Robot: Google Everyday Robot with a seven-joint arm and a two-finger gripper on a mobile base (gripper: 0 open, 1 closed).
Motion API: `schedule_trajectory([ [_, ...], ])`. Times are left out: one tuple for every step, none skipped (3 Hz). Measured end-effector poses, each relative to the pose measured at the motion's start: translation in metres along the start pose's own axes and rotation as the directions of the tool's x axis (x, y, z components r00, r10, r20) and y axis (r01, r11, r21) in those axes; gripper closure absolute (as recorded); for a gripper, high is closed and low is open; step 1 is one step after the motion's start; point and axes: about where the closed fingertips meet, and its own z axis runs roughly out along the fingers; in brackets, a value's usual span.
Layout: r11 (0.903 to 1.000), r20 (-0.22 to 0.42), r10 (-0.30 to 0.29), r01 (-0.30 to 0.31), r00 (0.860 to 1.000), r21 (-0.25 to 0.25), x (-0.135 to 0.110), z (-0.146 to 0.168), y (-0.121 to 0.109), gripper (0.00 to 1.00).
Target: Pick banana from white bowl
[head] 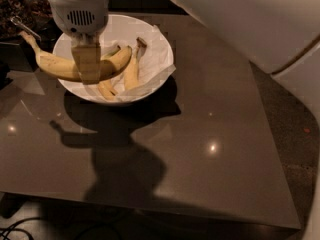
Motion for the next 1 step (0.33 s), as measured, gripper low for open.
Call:
schedule_trajectory([
  [0.9999, 0.009, 0.003, -0.003, 1.000, -0.015, -0.0077, -0.0026, 0.0195, 1.00],
])
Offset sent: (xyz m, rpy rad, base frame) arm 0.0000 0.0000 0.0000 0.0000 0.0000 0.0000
